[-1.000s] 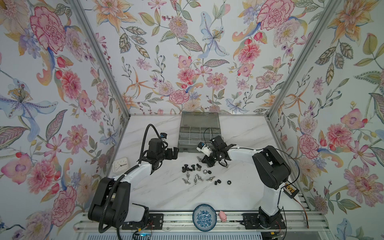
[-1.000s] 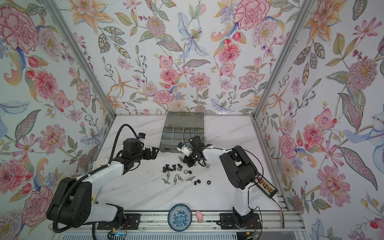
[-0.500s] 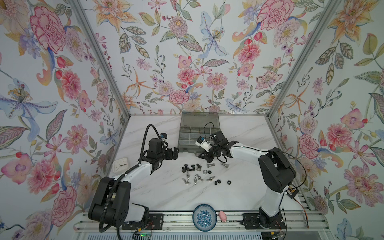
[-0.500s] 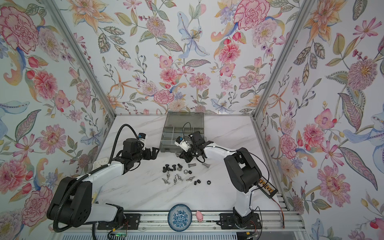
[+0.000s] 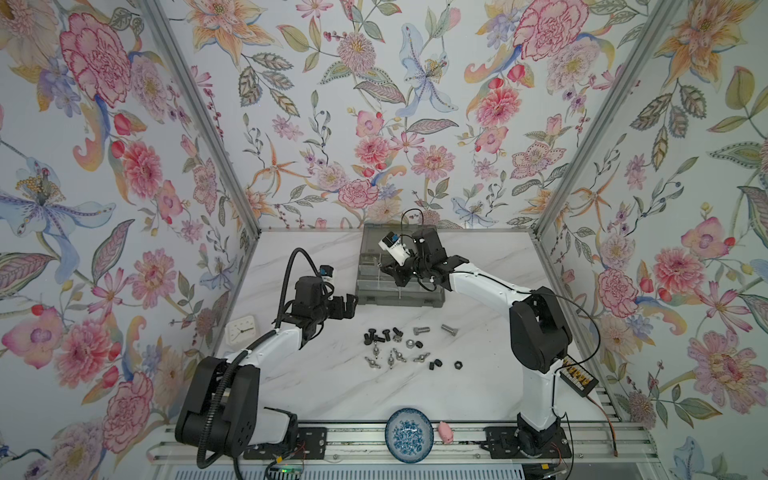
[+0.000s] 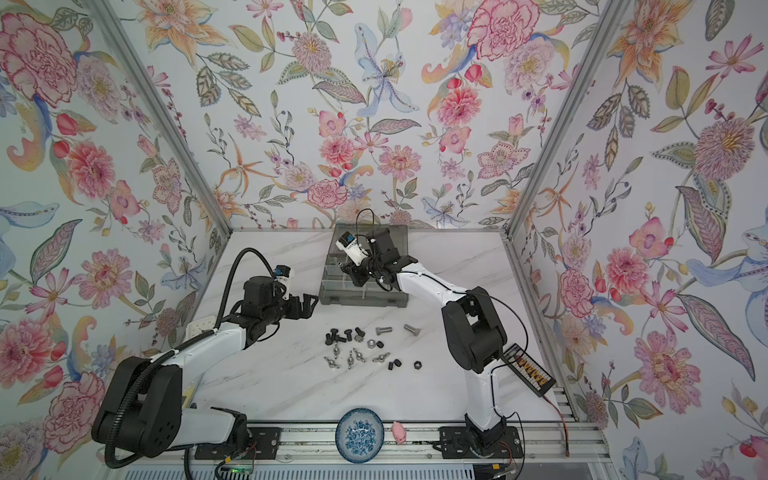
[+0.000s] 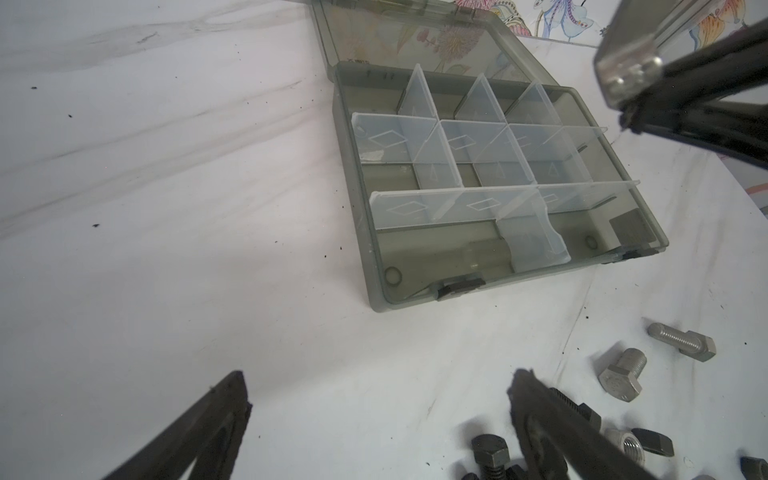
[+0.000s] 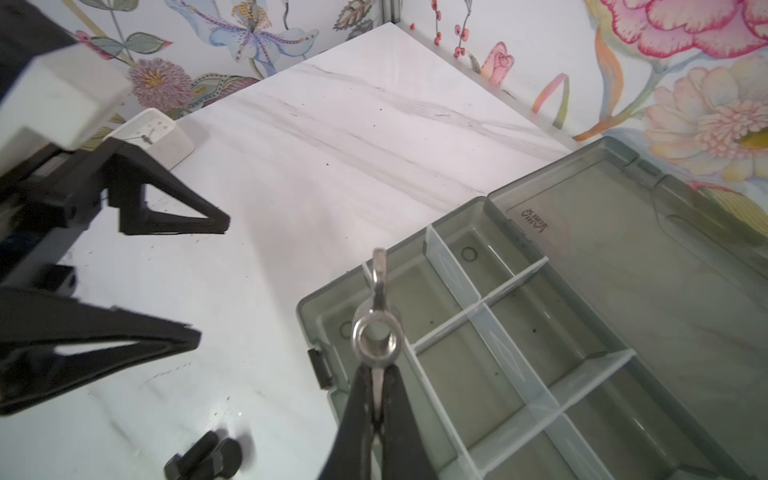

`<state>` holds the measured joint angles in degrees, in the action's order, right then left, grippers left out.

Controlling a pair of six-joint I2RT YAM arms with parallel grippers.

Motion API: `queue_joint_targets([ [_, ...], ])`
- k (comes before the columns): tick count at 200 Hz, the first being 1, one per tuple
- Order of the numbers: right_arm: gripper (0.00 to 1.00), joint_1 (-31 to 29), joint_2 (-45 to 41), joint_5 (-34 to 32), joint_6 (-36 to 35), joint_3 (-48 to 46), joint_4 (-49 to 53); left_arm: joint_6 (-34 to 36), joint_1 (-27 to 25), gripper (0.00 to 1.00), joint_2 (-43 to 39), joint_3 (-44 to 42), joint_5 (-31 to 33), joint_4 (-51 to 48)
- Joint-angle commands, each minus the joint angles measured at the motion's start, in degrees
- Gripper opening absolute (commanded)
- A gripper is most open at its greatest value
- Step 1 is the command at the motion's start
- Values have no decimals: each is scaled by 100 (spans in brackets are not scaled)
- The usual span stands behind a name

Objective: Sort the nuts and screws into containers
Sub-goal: 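Lift the wing nut with the right gripper and carry it over the organizer box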

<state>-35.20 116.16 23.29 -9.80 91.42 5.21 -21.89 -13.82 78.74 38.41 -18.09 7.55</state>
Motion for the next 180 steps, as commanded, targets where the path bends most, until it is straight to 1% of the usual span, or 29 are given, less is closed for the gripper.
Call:
queue_joint_targets([
  [1, 0, -91, 382, -447, 308, 405, -242, 78, 70, 99, -123, 9, -99, -105],
  [34, 0, -134, 936, -632, 442, 900, -252, 71, 81, 99, -122, 24, -109, -109],
  [81, 0, -153, 1418, -802, 496, 1284, -236, 20, 81, 99, -64, 2, -133, -70],
  [155, 0, -149, 1649, -810, 489, 1394, -100, -35, 80, 99, -43, -31, -176, -37],
  [159, 0, -307, 1650, -808, 473, 1388, -91, -35, 77, 99, -43, -30, -170, -37],
  [180, 0, -358, 1649, -774, 405, 1362, -39, -50, 81, 100, -34, -44, -162, -37],
])
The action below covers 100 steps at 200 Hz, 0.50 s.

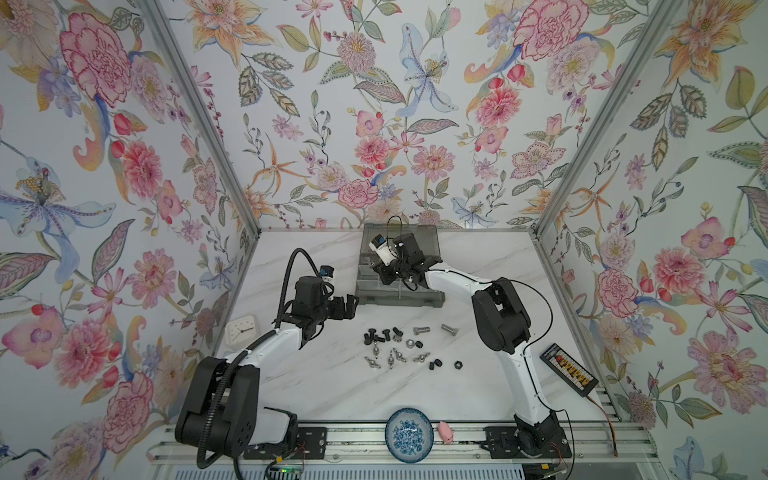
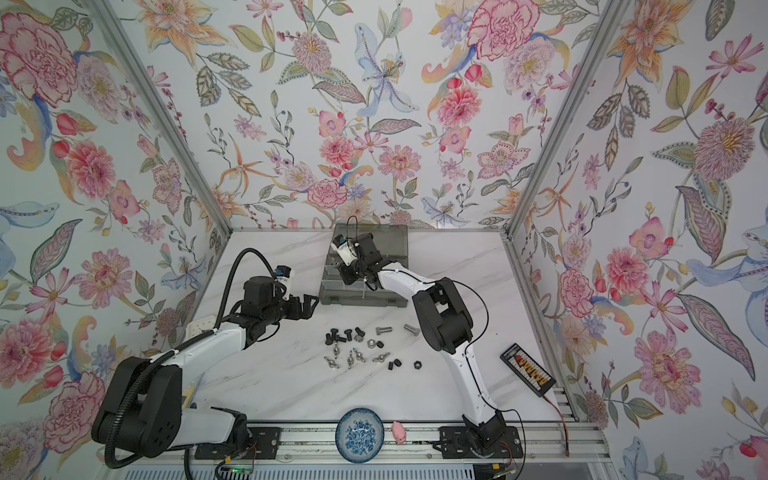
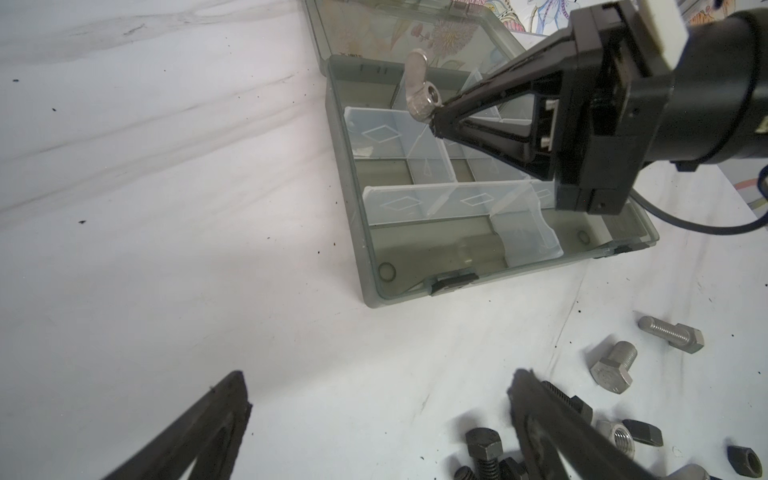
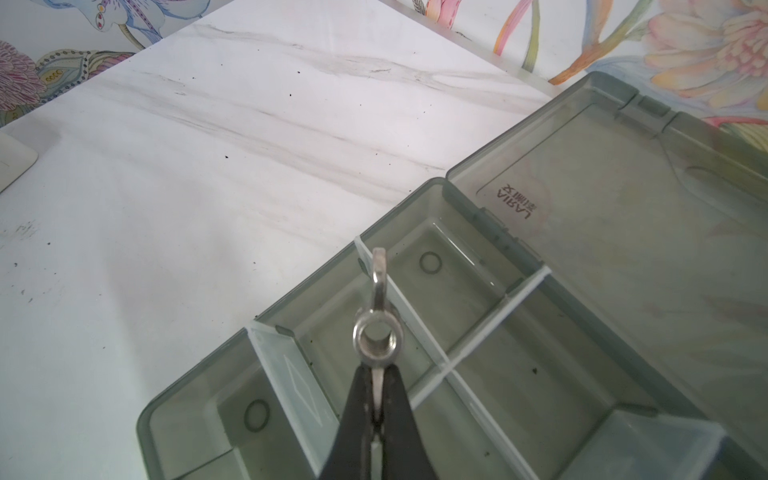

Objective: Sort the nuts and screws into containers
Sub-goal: 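Lift the wing nut with the right gripper and carry it over the organizer box, then open the right gripper to drop the wing nut into a compartment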

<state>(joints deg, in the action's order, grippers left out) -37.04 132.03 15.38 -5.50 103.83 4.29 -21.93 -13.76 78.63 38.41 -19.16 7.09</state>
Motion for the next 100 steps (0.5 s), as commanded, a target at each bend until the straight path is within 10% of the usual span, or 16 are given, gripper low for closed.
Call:
queue_joint_targets([
  [1, 0, -178, 61, 18, -28, 125, 53, -47, 75, 100, -23, -44, -58, 10],
  [100, 17, -207, 56, -121, -66, 102, 107, -92, 71, 99, -120, -197, 17, -48],
])
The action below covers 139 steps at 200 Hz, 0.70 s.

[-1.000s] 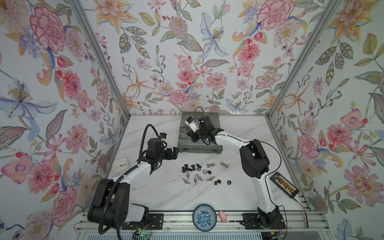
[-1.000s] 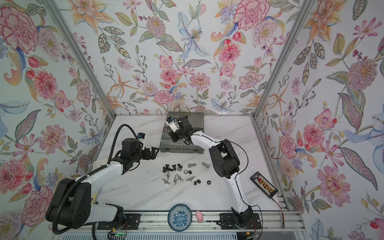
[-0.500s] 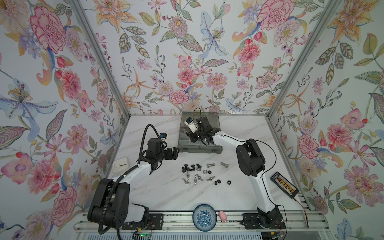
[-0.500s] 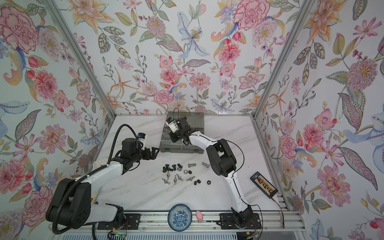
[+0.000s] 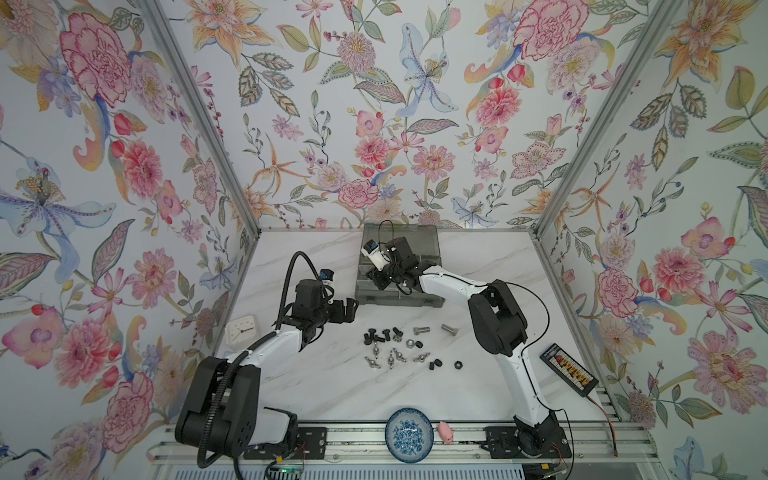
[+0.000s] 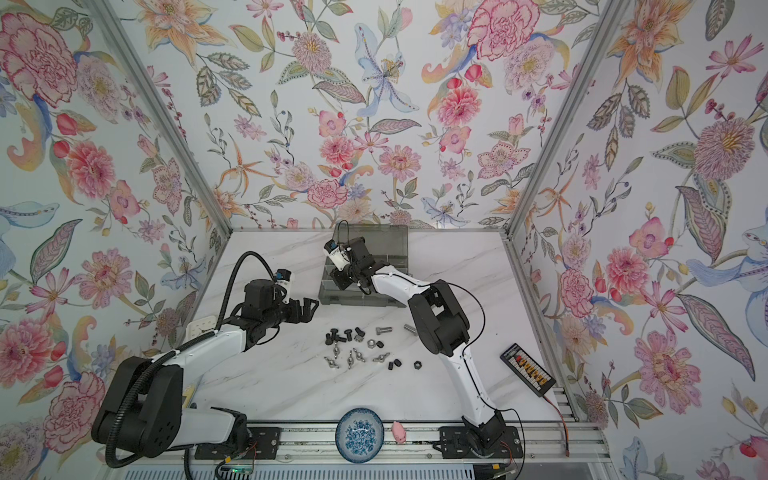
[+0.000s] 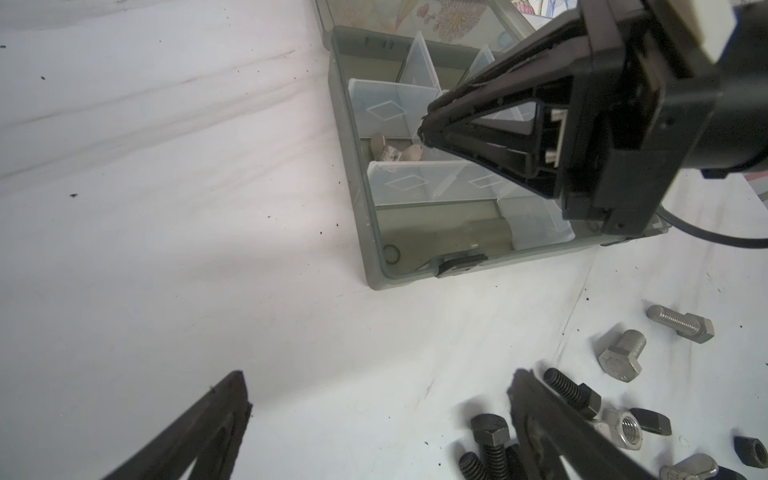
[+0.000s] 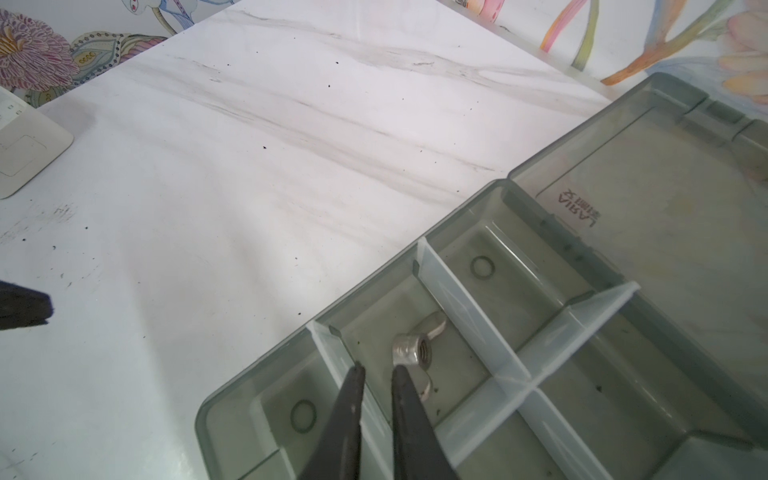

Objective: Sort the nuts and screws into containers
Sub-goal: 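Open the right gripper to drop the wing nut into a compartment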

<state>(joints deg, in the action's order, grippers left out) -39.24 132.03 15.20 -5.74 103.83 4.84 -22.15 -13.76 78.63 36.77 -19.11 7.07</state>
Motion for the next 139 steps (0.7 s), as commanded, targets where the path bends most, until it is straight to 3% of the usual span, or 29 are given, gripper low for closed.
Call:
queue_joint_targets([
  [1, 17, 18, 58, -104, -42, 102, 56, -70, 71, 99, -120, -31, 17, -47],
  [82, 33, 56, -948, 38, -86, -635, 52, -309, -95, 99, -371, -149, -22, -257],
  [139, 40, 154, -2202, 373, -55, -1957, 272, -495, -940, 99, -471, -238, 297, -655],
])
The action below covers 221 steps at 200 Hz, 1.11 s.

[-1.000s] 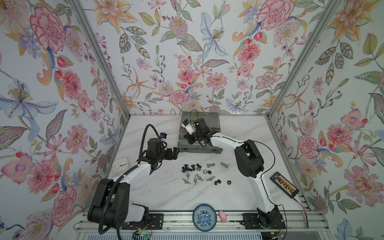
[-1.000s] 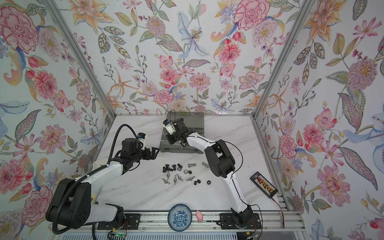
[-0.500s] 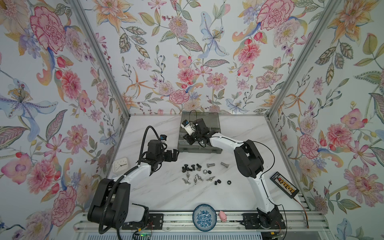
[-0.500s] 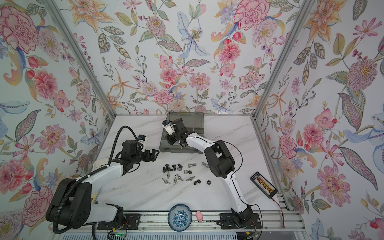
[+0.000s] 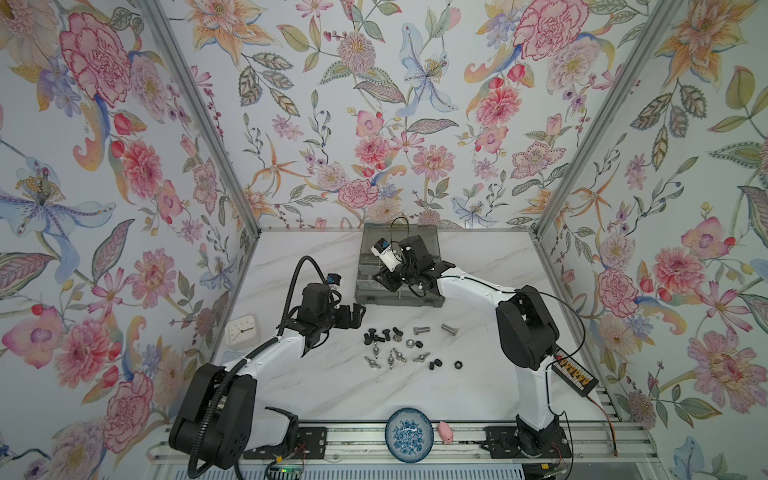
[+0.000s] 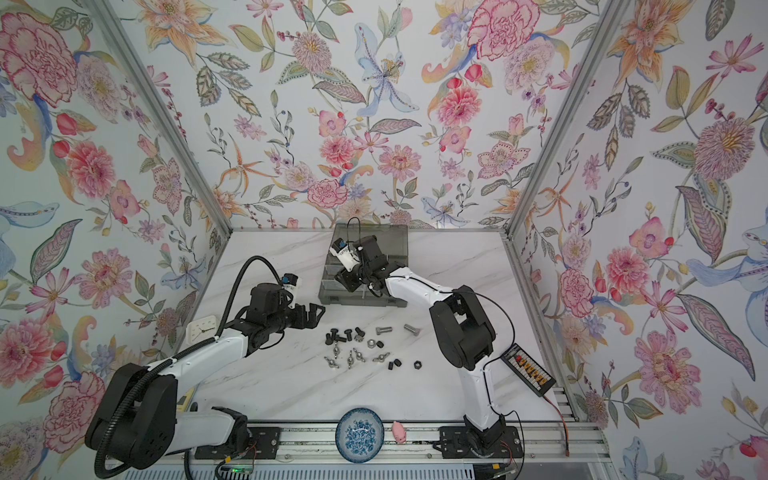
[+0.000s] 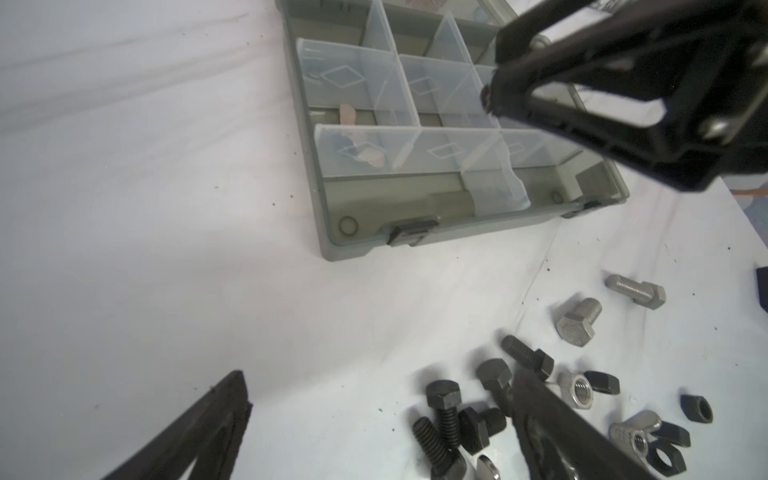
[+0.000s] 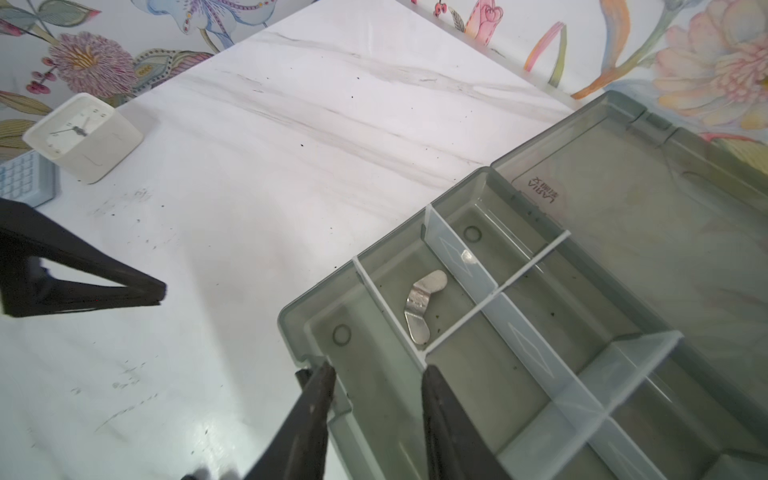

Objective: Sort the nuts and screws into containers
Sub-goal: 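Open the right gripper to drop the wing nut into a compartment, then close the left gripper on a silver wing nut while the right gripper hovers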

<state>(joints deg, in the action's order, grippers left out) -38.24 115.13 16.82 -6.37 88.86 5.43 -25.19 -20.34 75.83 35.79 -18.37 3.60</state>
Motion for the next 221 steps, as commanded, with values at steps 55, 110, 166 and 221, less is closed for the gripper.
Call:
queue_joint_targets([
  [55, 43, 62, -1559, 349, 35, -1611, 395, -611, -757, 99, -730, -493, 399, -970],
  [110, 45, 58, -1870, 261, 158, -2299, 410, -1362, -1068, 99, -1230, -714, 540, -1363],
  [166, 45, 26, -1795, 242, 242, -2436, 405, -1606, -1612, 93, -547, -214, 908, -1626],
  [221, 45, 27, -1867, 209, 278, -2547, 399, -1602, -2011, 78, 562, 393, 1070, -1781],
])
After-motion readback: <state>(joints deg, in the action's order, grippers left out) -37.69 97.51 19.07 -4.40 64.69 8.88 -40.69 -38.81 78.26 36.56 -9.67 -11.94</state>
